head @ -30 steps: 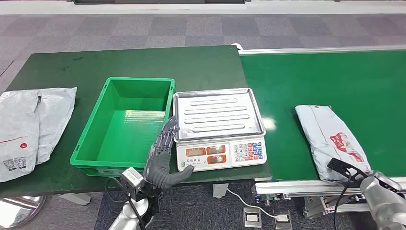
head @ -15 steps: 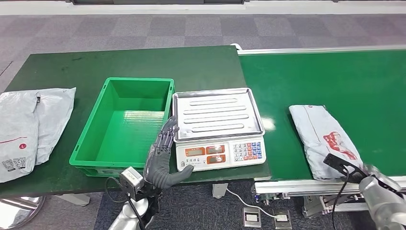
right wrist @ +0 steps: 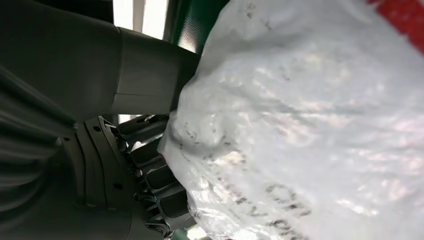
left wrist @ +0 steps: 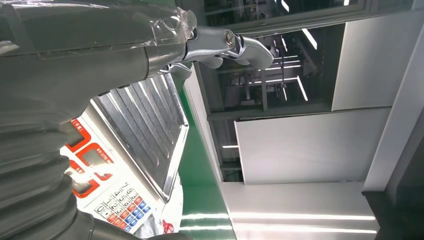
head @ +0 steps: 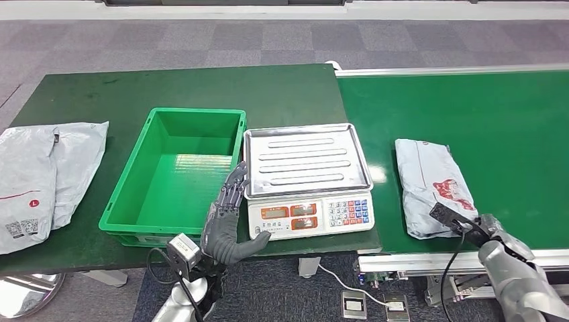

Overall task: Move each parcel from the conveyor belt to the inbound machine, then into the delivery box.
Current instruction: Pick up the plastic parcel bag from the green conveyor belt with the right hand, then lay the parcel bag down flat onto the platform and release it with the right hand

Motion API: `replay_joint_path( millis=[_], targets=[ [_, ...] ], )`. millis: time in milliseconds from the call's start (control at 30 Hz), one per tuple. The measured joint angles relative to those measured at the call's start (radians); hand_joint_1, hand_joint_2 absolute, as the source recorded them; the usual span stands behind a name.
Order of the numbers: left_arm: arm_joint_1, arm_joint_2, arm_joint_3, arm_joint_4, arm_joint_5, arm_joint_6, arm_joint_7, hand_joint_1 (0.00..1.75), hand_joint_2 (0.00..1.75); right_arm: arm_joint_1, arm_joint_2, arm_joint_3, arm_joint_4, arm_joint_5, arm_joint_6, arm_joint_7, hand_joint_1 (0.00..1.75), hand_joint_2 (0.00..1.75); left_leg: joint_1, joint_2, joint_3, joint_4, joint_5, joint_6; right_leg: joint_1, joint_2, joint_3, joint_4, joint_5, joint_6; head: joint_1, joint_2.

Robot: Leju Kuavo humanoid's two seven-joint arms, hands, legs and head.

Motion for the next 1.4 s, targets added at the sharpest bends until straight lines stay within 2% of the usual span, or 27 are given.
replay_joint_path(
  millis=[233,367,433,500,600,733,767,867,1067,1400],
  targets=[
    [0.002,0.000,0.000,-0.002,0.007,-0.001,0.000,0.00,1.75,0.000,0.026,0.023,-0.059,-0.092,-0.142,-0.116,1.75,1.75,0.000,0.000,0.000,0.000,0.000,0.000,0.000,0.000,0.000,0.000,0.000,0.000,0.000,0.000],
    [0.002,-0.001,0.000,-0.003,0.007,-0.005,0.000,0.00,1.75,0.016,0.053,0.032,-0.135,-0.181,-0.300,-0.222,1.75,1.75,0.000,0.000,0.000,0.000,0.000,0.000,0.000,0.000,0.000,0.000,0.000,0.000,0.000,0.000],
    [0.001,-0.002,0.000,-0.003,0.006,-0.012,0.000,0.00,1.75,0.051,0.074,0.032,-0.219,-0.275,-0.439,-0.330,1.75,1.75,0.000,-0.001,0.000,0.000,0.000,0.000,0.000,-0.001,0.000,0.000,0.000,0.000,0.000,0.000],
    [-0.001,-0.004,0.000,-0.003,0.005,-0.018,0.000,0.00,1.75,0.090,0.096,0.032,-0.315,-0.352,-0.538,-0.409,1.75,1.75,0.000,-0.001,0.000,0.000,0.000,0.000,0.000,-0.001,0.000,0.000,-0.001,-0.001,0.000,0.000],
    [-0.002,-0.007,0.000,-0.003,0.003,-0.021,0.000,0.00,1.75,0.131,0.117,0.032,-0.423,-0.404,-0.574,-0.447,1.75,1.75,0.000,-0.001,0.000,0.000,0.000,0.000,0.000,0.000,-0.001,0.000,-0.001,0.000,0.000,0.000],
    [-0.003,-0.010,0.000,-0.004,0.008,-0.022,0.000,0.00,1.75,0.193,0.171,-0.005,-0.673,-0.638,-0.636,-0.647,1.75,1.75,0.000,-0.001,-0.001,0.000,0.000,0.000,0.000,0.000,-0.002,0.001,-0.001,0.000,0.000,0.000],
    [-0.004,-0.012,0.000,-0.004,0.012,-0.021,0.000,0.00,1.75,0.198,0.182,-0.018,-0.737,-0.683,-0.644,-0.674,1.75,1.75,0.000,-0.001,-0.001,0.000,0.000,0.000,0.000,0.000,-0.002,0.001,-0.001,0.000,0.000,0.000],
    [-0.006,-0.014,0.000,-0.008,0.028,-0.014,0.000,0.00,1.75,0.208,0.213,-0.049,-0.921,-0.746,-0.650,-0.692,1.75,1.75,0.000,0.000,-0.001,0.000,0.000,0.000,0.000,0.000,-0.002,0.001,-0.001,0.000,0.000,0.000],
    [-0.018,-0.019,0.000,-0.026,0.054,0.007,-0.001,0.00,1.75,0.204,0.277,-0.057,-1.202,-0.751,-0.650,-0.697,1.75,1.75,0.000,0.002,-0.001,0.000,0.000,0.000,0.000,0.002,-0.002,0.001,-0.001,-0.001,0.000,0.000],
    [-0.021,-0.023,0.000,-0.041,0.057,0.018,-0.001,0.00,1.75,0.201,0.318,-0.057,-1.341,-0.740,-0.646,-0.696,1.75,1.75,0.000,0.002,-0.001,0.000,0.000,0.000,0.000,0.002,-0.002,0.001,-0.001,0.000,0.000,0.000]
  ],
)
